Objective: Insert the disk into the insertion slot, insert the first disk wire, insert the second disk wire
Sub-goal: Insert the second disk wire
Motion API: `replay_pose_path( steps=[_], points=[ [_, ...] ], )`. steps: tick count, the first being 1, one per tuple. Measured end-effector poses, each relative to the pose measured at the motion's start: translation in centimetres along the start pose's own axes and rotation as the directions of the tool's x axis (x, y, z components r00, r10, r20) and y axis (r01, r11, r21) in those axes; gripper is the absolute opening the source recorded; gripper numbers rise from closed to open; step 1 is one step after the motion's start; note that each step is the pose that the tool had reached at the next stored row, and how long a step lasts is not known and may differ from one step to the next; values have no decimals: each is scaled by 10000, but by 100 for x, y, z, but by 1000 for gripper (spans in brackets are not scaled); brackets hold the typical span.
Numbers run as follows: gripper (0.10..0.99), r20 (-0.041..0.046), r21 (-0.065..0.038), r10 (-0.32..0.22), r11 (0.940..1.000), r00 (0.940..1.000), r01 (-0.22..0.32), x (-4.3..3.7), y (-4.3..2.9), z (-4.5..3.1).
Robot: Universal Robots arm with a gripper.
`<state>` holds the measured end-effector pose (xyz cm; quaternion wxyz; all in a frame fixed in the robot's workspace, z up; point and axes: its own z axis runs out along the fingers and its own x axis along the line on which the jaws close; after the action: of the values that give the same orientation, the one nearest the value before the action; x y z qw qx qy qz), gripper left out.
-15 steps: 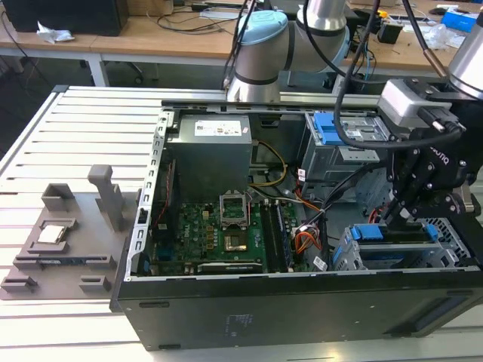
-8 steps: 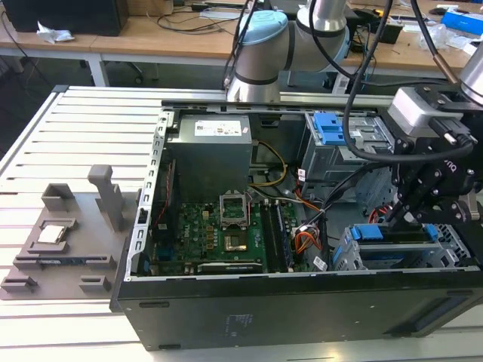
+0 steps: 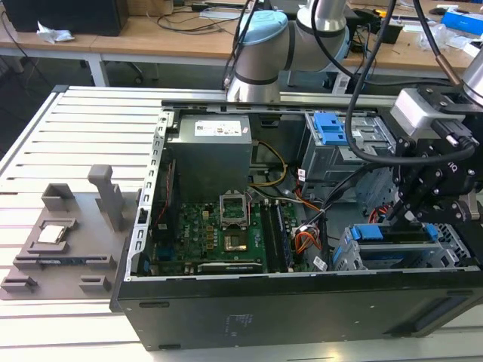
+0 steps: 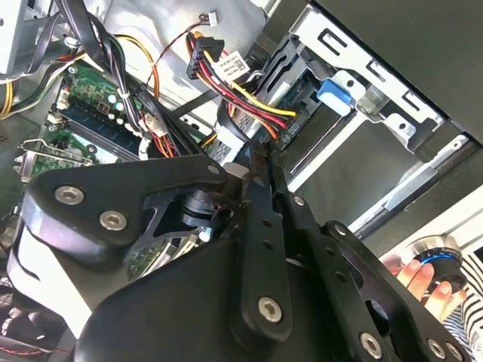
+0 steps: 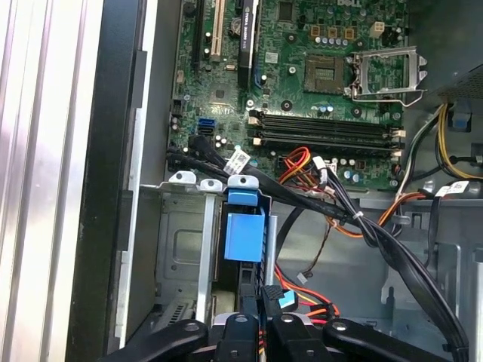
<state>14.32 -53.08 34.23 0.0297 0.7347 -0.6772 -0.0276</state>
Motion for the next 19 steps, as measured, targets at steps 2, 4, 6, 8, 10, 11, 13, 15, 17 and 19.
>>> replay_pose_path(
  steps=[2,4,6,8,10,11,13,15,17,19],
  points=[
    [145,9,-8,40,10000,10000,-40,1,-4,5],
    [145,14,-16,72,10000,10000,-72,3,-14,9],
    [145,16,-20,87,10000,10000,-87,7,-18,12],
    [145,21,-22,88,10000,10000,-88,23,-18,15],
    [145,33,-21,86,10000,10000,-86,47,-17,17],
    [145,38,-20,85,10000,10000,-85,52,-16,18],
    [145,38,-20,86,10000,10000,-86,58,-16,21],
    [145,44,-30,87,10000,10000,-87,60,-21,34],
    [145,41,-34,88,10000,10000,-87,60,-27,41],
    [145,46,-33,87,10000,10000,-87,60,-28,44]
  ],
)
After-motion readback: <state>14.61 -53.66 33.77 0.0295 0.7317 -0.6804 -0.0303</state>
